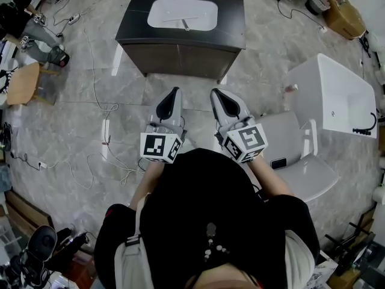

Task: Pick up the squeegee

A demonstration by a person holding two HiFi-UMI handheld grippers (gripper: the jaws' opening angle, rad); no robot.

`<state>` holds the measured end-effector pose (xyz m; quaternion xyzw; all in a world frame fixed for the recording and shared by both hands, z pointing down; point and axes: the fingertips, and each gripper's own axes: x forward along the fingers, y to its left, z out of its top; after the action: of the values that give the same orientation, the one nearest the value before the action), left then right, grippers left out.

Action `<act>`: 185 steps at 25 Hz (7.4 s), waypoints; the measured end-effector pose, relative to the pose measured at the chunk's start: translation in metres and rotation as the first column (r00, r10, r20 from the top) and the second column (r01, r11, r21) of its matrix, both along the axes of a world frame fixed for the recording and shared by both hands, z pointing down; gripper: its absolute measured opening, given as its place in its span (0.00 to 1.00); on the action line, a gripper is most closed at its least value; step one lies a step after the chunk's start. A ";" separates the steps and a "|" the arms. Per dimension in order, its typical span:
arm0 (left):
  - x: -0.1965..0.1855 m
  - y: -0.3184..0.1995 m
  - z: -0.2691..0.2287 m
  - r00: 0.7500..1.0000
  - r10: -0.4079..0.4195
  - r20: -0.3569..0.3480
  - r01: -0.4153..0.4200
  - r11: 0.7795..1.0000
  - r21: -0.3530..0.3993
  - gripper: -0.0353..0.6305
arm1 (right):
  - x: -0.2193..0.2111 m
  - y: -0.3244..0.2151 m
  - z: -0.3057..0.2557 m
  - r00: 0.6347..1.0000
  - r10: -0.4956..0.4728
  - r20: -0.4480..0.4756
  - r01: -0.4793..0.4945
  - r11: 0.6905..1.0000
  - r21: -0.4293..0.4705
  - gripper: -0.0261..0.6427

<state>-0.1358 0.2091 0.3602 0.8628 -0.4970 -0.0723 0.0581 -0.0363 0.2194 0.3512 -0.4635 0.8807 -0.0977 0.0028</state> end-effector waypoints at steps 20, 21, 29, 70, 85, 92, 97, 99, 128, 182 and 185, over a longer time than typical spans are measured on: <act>-0.024 -0.046 0.012 1.000 -0.019 0.010 0.019 0.999 -0.027 0.06 | -0.026 -0.054 0.009 0.999 -0.036 -0.013 0.036 0.999 -0.010 0.04; -0.026 -0.050 0.012 1.000 -0.028 0.012 0.028 0.999 -0.025 0.06 | -0.028 -0.059 0.009 0.999 -0.044 -0.012 0.044 0.999 -0.007 0.04; -0.039 -0.096 0.012 0.995 -0.096 0.019 0.097 0.995 -0.038 0.06 | -0.040 -0.113 0.006 0.994 -0.107 0.007 0.107 0.994 -0.009 0.04; 0.051 -0.391 0.019 0.956 -0.291 0.040 0.294 0.951 -0.093 0.06 | 0.052 -0.412 0.015 0.957 -0.290 0.016 0.291 0.955 -0.057 0.04; 0.047 -0.470 0.074 0.964 -0.246 0.105 0.263 0.942 -0.210 0.06 | 0.052 -0.476 0.034 0.972 -0.233 0.001 0.231 0.965 -0.122 0.04; 0.042 -0.513 0.126 0.968 -0.223 0.114 0.248 0.916 -0.315 0.06 | 0.050 -0.513 0.054 0.983 -0.185 -0.018 0.179 0.967 -0.184 0.04; 0.031 -0.540 0.169 0.960 -0.250 0.126 0.280 0.874 -0.398 0.06 | 0.046 -0.532 0.069 0.984 -0.175 -0.045 0.161 0.962 -0.221 0.04; 0.030 -0.551 0.190 0.958 -0.255 0.133 0.288 0.853 -0.435 0.06 | 0.047 -0.543 0.074 0.985 -0.163 -0.048 0.147 0.959 -0.241 0.04; 0.024 -0.616 0.397 0.939 -0.188 0.286 0.343 0.494 -0.799 0.24 | 0.046 -0.630 0.125 0.992 0.006 -0.127 -0.058 0.912 -0.406 0.04; 0.039 -0.595 0.395 0.946 -0.141 0.291 0.323 0.397 -0.859 0.21 | 0.074 -0.578 0.135 0.989 0.076 -0.126 -0.119 0.917 -0.381 0.04; 0.038 -0.583 0.376 0.944 -0.157 0.290 0.329 0.430 -0.840 0.21 | 0.075 -0.571 0.131 0.994 0.043 -0.105 -0.079 0.925 -0.371 0.04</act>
<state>-0.0983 -0.3736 0.7363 0.6304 -0.5849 0.2585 0.4401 0.0385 -0.3513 0.4823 -0.4869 0.8301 -0.2414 -0.1246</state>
